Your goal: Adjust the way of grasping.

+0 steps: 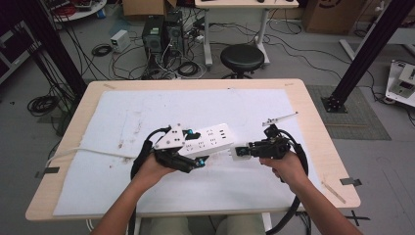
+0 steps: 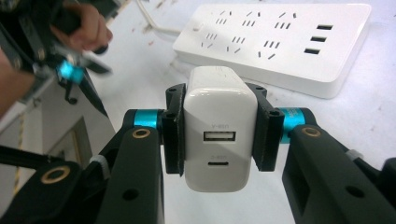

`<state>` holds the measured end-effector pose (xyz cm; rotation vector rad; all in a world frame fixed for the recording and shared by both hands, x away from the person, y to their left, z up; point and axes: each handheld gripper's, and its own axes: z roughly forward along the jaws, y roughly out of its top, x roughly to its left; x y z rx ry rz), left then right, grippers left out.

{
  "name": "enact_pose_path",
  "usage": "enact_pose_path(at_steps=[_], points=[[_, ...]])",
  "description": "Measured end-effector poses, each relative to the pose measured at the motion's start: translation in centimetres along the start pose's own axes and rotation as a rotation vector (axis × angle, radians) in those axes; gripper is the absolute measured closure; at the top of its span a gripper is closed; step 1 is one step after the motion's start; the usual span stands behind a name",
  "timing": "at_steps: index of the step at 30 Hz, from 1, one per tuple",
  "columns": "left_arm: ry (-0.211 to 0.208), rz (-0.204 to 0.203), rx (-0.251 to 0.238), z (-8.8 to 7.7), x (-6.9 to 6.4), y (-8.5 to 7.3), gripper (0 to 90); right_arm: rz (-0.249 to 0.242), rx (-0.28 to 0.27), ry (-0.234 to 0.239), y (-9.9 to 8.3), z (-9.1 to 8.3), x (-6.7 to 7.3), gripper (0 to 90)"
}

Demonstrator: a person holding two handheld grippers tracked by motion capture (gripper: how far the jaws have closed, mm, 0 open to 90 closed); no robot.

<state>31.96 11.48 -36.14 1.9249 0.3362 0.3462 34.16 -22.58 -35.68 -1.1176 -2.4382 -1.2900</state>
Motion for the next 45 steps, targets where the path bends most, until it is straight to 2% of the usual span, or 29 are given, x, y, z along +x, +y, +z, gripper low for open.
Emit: enact_pose_path(at_steps=[1,2,5,7,8,13,14,15,16,21,24,31,36,45], points=[[0.0,0.0,0.0,0.0,0.0,0.0,24.9,0.0,0.0,0.0,0.0,0.0,0.0,63.8],[0.02,-0.034,-0.022,-1.0,0.6,-0.4,24.6,-0.04,0.038,-0.03,0.1,-0.3,0.1,63.7],[0.054,-0.039,-0.027,-2.1,1.1,-0.8,24.0,-0.091,0.058,-0.058,0.3,-0.8,0.0,63.7],[0.08,-0.044,-0.035,-2.9,1.5,-1.1,24.0,-0.133,0.076,-0.099,0.4,-1.3,-0.1,63.7],[0.08,-0.044,-0.035,-2.9,1.5,-1.1,24.0,-0.133,0.076,-0.099,0.4,-1.3,-0.1,63.7],[0.149,-0.095,-0.069,-4.8,2.5,-2.0,23.6,-0.186,0.104,-0.159,0.6,-2.4,-0.6,63.7],[0.149,-0.095,-0.069,-4.8,2.5,-2.0,23.6,-0.186,0.104,-0.159,0.6,-2.4,-0.6,63.7],[0.183,-0.136,-0.085,-5.7,2.9,-2.5,23.6,-0.213,0.132,-0.187,0.7,-2.9,-0.8,63.6],[0.192,-0.145,-0.088,-6.0,3.0,-2.7,23.6,-0.223,0.136,-0.192,0.8,-3.1,-0.8,63.7],[0.222,-0.161,-0.097,-6.7,3.0,-3.0,23.6,-0.261,0.153,-0.227,0.8,-3.7,-0.9,63.6],[0.252,-0.171,-0.108,-7.7,2.9,-3.3,23.6,-0.294,0.176,-0.27,0.7,-4.7,-1.0,63.6],[0.296,-0.165,-0.111,-9.0,2.9,-3.7,23.6,-0.307,0.195,-0.312,0.5,-6.5,-1.7,63.6],[0.305,-0.16,-0.111,-9.3,2.9,-3.6,23.6,-0.3,0.198,-0.328,0.2,-7.7,-2.2,63.6],[0.304,-0.163,-0.12,-8.9,2.5,-3.5,23.6,-0.287,0.186,-0.336,0.0,-8.8,-2.7,63.6]])
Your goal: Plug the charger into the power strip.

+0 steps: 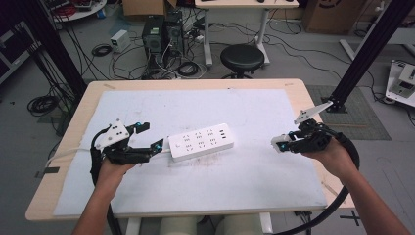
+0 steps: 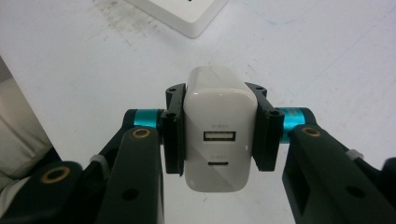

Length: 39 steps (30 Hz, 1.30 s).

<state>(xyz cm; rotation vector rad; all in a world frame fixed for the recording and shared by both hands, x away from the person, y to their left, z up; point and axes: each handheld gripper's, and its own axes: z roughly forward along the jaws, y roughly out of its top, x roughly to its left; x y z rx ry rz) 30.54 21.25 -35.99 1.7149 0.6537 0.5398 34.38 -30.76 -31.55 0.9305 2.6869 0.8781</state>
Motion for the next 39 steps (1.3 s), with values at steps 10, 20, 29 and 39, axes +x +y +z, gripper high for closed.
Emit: enact_pose_path(at_steps=[10,20,29,39], points=[[-0.011,-0.006,-0.003,-0.6,-0.4,-0.1,23.6,-0.032,0.0,-0.002,1.2,-0.2,0.5,63.6],[0.001,-0.017,0.034,-0.5,-0.3,-1.1,23.7,-0.151,0.013,-0.021,4.7,0.4,1.9,63.6],[0.017,-0.009,0.055,-0.9,-0.3,-2.1,23.6,-0.252,0.04,-0.014,8.4,1.8,2.2,63.6],[-0.001,-0.012,0.056,-0.6,-0.7,-2.5,23.6,-0.321,0.069,0.0,11.7,3.1,2.1,63.6]])
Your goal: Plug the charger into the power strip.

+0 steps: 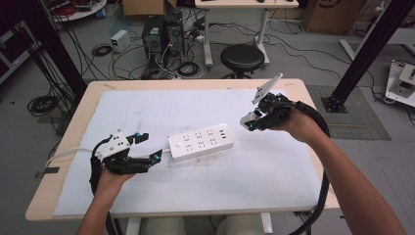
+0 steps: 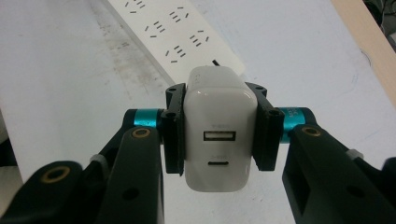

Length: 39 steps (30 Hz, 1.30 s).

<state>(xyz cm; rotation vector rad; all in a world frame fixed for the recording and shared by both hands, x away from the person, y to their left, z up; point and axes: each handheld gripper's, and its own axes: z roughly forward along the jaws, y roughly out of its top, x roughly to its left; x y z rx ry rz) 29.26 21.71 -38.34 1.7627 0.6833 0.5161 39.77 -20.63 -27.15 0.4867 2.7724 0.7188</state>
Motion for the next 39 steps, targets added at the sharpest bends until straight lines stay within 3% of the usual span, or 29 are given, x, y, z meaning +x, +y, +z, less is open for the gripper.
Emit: enact_pose_path(at_steps=[14,15,23,39], points=[[-0.006,0.002,0.004,-0.3,0.1,-0.8,23.6,-0.102,0.067,0.026,3.6,2.8,-0.8,63.6],[-0.013,0.008,0.01,-0.4,0.1,-1.0,23.7,-0.146,0.101,0.036,5.0,4.2,-0.9,63.6],[-0.017,0.012,0.019,-0.4,0.1,-1.1,23.6,-0.222,0.146,0.062,7.2,6.4,-0.7,63.6],[-0.031,0.013,0.028,-0.5,0.4,-1.7,23.6,-0.348,0.232,0.112,8.8,10.8,-0.2,63.7]])
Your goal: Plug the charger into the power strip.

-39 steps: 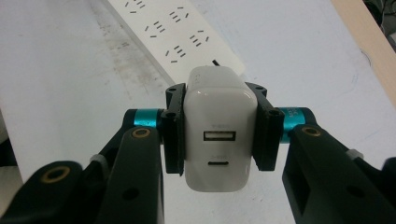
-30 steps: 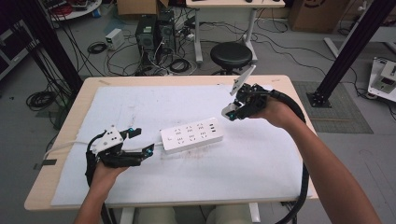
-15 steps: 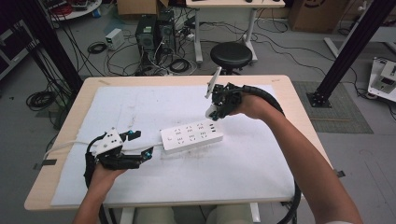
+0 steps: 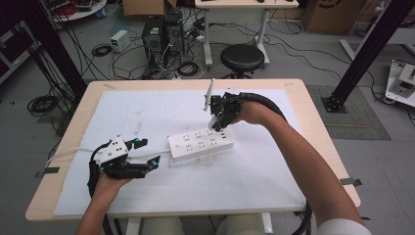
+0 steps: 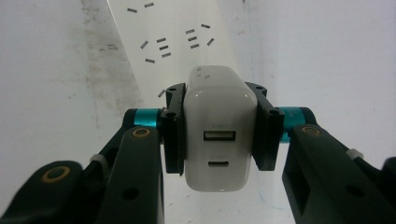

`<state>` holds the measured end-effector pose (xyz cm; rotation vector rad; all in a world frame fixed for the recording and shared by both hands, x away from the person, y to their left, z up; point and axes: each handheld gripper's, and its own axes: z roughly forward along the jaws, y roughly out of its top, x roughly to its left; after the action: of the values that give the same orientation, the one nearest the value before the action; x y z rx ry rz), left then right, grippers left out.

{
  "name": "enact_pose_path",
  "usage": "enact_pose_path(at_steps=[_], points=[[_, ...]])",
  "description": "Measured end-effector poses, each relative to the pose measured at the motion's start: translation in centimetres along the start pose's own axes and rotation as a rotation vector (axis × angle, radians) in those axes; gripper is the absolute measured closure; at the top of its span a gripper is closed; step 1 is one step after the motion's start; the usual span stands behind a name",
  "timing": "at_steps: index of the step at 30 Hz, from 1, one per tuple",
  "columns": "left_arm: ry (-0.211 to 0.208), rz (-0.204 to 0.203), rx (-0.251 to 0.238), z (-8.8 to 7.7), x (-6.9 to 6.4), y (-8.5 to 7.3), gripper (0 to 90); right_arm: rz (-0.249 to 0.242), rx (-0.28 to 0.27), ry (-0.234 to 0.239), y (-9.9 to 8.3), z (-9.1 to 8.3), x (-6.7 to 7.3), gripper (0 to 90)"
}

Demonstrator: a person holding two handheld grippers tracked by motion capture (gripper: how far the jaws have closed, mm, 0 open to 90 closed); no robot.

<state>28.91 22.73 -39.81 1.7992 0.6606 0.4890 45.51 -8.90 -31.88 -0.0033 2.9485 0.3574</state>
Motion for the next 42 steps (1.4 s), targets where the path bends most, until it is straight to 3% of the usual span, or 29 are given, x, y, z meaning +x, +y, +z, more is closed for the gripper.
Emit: enact_pose_path(at_steps=[9,10,16,22,27,29,42], points=[[0.005,0.002,-0.003,-0.1,0.3,0.1,23.6,-0.054,0.061,0.004,0.8,2.0,-0.2,63.7],[0.006,0.002,-0.002,-0.1,0.4,0.0,23.6,-0.081,0.078,-0.002,1.0,2.2,-0.2,63.7],[0.009,-0.003,-0.001,0.0,0.5,-0.3,23.7,-0.126,0.081,0.009,1.8,2.7,-0.3,63.7],[0.01,-0.005,-0.003,-0.2,0.6,-0.4,23.6,-0.187,0.12,0.002,2.1,3.4,0.0,63.7],[0.011,-0.009,-0.002,-0.2,0.7,-0.5,23.6,-0.197,0.132,0.003,2.1,3.6,0.0,63.7],[0.011,-0.011,-0.003,-0.1,0.7,-0.6,23.6,-0.232,0.131,0.003,2.4,3.9,-0.1,63.7],[0.014,-0.018,-0.012,-0.2,0.8,-0.7,23.7,-0.223,0.223,0.045,3.9,4.3,-0.4,64.0]])
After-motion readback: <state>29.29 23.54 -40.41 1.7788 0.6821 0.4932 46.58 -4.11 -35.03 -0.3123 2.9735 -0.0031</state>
